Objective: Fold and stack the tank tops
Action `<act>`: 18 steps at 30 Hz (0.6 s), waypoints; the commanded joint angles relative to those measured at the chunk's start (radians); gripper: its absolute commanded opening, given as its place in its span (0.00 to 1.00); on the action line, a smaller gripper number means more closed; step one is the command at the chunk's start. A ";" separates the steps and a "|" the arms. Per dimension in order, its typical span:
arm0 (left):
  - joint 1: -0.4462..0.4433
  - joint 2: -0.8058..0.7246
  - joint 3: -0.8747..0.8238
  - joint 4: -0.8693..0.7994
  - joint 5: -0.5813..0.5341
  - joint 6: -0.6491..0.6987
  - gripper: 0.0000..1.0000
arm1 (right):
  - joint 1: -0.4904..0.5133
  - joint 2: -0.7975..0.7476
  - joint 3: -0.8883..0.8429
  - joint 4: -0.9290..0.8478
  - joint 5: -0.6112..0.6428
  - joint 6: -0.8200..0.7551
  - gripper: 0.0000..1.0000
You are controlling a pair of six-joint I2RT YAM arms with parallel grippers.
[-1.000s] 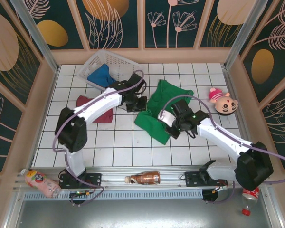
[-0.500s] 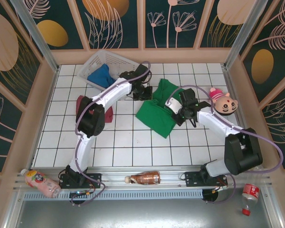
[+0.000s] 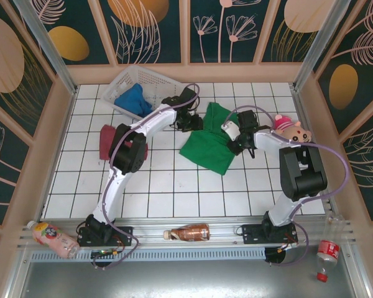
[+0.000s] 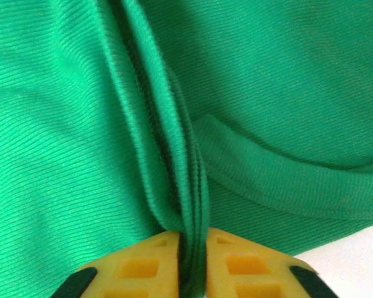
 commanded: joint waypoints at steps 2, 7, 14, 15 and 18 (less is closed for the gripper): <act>0.015 -0.010 0.047 0.075 -0.045 0.007 0.48 | -0.024 0.054 0.061 0.039 0.064 0.075 0.25; 0.015 -0.045 0.059 0.059 -0.062 0.036 0.56 | -0.069 0.069 0.114 0.036 0.132 0.176 0.36; 0.016 -0.188 -0.018 -0.037 -0.078 0.078 0.65 | -0.065 -0.100 0.038 0.059 0.084 0.171 0.44; 0.015 -0.215 -0.040 -0.049 -0.077 0.082 0.65 | -0.055 -0.139 0.009 0.072 0.054 0.164 0.45; 0.015 -0.322 -0.186 -0.029 -0.029 0.060 0.68 | 0.010 -0.272 -0.084 0.100 -0.032 0.121 0.52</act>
